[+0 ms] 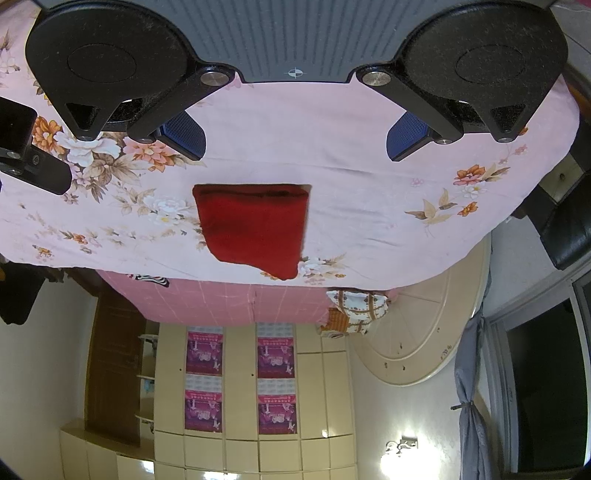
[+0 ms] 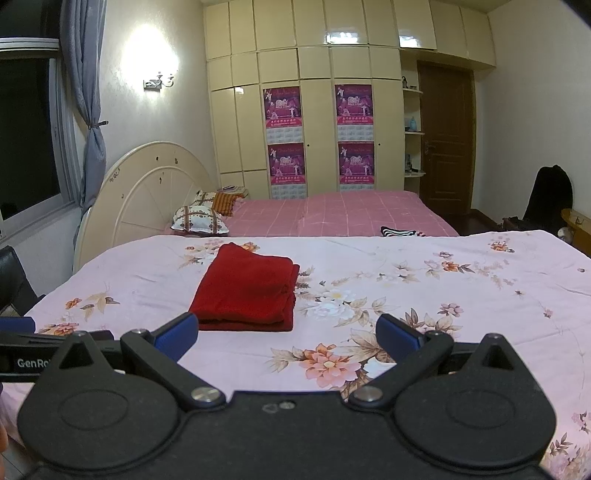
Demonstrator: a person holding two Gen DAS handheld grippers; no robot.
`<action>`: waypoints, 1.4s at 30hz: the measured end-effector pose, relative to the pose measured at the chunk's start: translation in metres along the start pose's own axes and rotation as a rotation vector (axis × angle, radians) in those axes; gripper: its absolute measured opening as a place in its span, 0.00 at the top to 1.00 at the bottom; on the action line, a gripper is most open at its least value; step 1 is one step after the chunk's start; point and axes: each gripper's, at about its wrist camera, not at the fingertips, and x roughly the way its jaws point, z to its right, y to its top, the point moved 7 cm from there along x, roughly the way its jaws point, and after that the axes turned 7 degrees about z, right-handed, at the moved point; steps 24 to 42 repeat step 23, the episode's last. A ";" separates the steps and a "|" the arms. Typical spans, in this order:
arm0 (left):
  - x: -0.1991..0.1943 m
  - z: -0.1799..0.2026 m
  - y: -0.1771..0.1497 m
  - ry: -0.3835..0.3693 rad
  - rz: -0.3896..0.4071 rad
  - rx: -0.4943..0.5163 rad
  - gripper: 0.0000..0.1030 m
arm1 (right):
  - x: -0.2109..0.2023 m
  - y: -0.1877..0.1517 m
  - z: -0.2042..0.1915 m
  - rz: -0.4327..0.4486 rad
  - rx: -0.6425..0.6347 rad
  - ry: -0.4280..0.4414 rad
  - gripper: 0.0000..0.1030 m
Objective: Fold small clothes
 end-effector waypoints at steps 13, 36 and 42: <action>0.004 0.000 -0.001 -0.001 -0.008 0.001 0.00 | 0.001 -0.002 0.002 -0.009 -0.003 0.006 0.01; 0.014 0.008 -0.001 -0.016 0.017 0.037 0.00 | 0.009 -0.003 0.007 -0.023 -0.001 -0.004 0.01; 0.014 0.008 -0.001 -0.016 0.017 0.037 0.00 | 0.009 -0.003 0.007 -0.023 -0.001 -0.004 0.01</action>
